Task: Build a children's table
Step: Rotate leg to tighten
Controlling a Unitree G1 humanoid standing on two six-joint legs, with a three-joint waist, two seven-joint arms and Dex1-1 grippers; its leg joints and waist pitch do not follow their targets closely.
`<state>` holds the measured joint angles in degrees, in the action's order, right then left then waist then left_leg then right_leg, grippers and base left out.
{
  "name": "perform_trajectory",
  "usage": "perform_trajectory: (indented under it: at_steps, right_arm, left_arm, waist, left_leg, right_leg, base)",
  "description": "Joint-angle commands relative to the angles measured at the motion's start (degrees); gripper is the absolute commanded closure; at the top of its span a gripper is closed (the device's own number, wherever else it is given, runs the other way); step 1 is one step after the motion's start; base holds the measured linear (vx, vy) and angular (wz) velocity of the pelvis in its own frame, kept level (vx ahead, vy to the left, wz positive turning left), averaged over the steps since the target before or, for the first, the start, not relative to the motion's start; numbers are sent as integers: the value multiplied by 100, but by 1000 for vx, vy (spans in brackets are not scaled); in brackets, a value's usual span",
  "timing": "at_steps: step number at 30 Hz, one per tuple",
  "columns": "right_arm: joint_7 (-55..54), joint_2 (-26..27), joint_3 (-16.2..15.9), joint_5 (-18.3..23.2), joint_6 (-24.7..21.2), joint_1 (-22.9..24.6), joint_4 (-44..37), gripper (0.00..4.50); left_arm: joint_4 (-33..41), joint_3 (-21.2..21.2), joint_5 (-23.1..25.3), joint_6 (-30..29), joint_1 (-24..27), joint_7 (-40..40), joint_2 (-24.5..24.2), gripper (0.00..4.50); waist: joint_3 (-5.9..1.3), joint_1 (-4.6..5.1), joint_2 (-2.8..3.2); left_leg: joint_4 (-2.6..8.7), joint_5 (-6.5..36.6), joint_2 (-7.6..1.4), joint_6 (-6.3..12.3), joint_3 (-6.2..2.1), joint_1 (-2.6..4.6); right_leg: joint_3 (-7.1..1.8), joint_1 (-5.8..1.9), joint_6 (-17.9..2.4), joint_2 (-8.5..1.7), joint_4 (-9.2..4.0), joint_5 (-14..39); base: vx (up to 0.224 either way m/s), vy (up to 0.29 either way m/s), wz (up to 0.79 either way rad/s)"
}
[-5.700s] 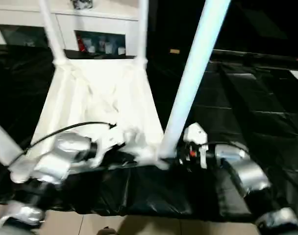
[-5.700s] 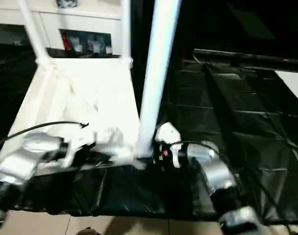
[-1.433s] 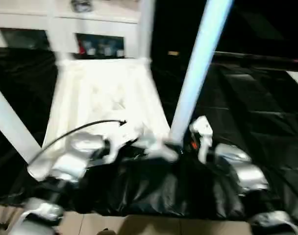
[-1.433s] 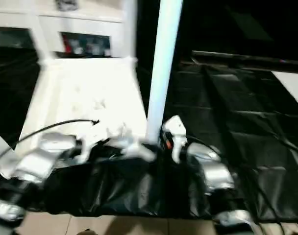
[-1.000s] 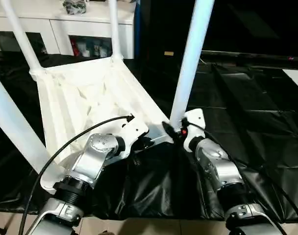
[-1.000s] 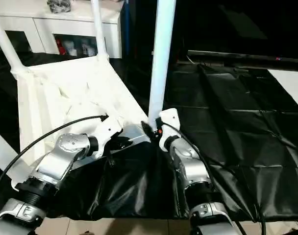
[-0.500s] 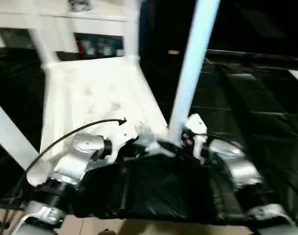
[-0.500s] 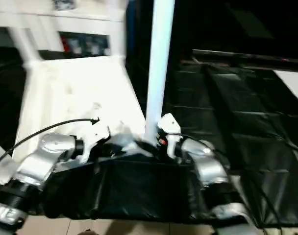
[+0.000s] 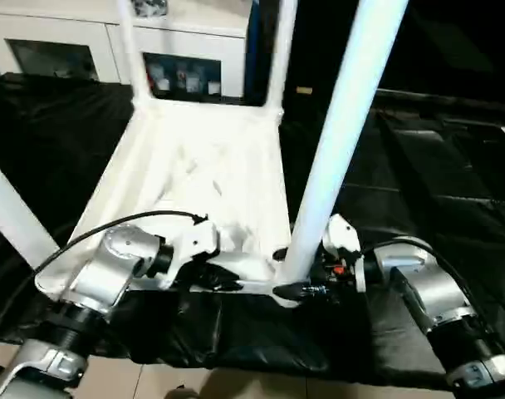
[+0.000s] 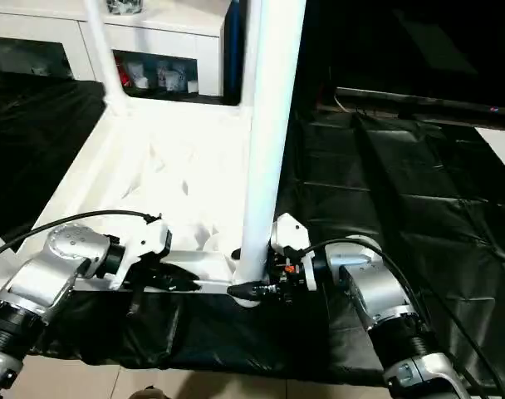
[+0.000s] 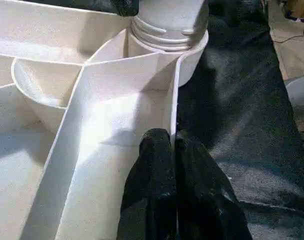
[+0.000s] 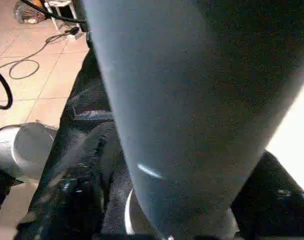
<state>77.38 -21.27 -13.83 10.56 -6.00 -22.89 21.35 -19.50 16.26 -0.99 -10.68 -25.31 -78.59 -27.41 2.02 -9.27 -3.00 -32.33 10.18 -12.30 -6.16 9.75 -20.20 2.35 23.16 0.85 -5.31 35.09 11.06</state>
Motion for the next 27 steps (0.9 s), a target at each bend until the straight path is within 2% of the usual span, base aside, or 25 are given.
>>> perform_trajectory:
  at_steps: [1, 2, 5, 10, 13, 21, 27]
  right_arm:
    - [294, 49, -452, -95, -37, 139, -51, 167]
    - [285, 55, -470, -118, -28, 148, -54, 183]
    - [280, 41, -489, -128, -47, 161, -91, 194]
    - [259, 29, -518, -150, -41, 174, -104, 227]
    - [244, 37, -539, -164, -31, 220, -125, 247]
    - [175, 80, -577, -181, -15, 293, -121, 253]
    - [-244, 261, -403, -215, 52, 308, 16, 254]
  left_arm:
    - [-131, -188, -148, 28, -252, 257, 47, 450]
    - [-208, -224, -147, 56, -294, 316, 42, 450]
    - [-250, -252, -150, 64, -312, 323, 52, 450]
    - [-282, -270, -165, 84, -310, 375, 57, 450]
    - [-224, -312, -206, 36, -253, 433, 73, 450]
    - [-211, -342, -227, 33, -175, 529, 22, 450]
    - [-197, -502, -235, 5, -130, 864, 93, 450]
  waist:
    - [-275, 19, -31]
    - [-278, 12, -33]
    - [-275, 3, -33]
    - [-269, -8, -29]
    - [-277, -12, -25]
    - [-279, -17, -20]
    - [-265, 5, -14]
  left_leg:
    - [376, 1273, -65, 216, 56, 19]
    - [372, 1220, -61, 223, 57, 16]
    - [368, 1195, -59, 227, 60, 17]
    - [379, 1306, -61, 177, 54, 21]
    - [374, 1266, -63, 177, 52, 21]
    - [374, 1268, -60, 180, 51, 23]
    - [392, 1361, -56, 143, 43, 13]
  right_leg:
    - [-158, -244, -1145, -212, -373, 1001]
    - [-157, -248, -1137, -211, -367, 972]
    - [-158, -247, -1138, -208, -366, 953]
    - [-162, -244, -1080, -217, -387, 1168]
    - [-161, -245, -1094, -211, -373, 1072]
    - [-158, -249, -1107, -211, -369, 1045]
    - [-160, -244, -1062, -214, -389, 1223]
  base:
    - [0, 0, 0]
    - [0, 0, 0]
    - [0, 0, 0]
    - [0, 0, 0]
    - [0, 0, 0]
    - [0, 0, 0]
    - [0, 0, 0]
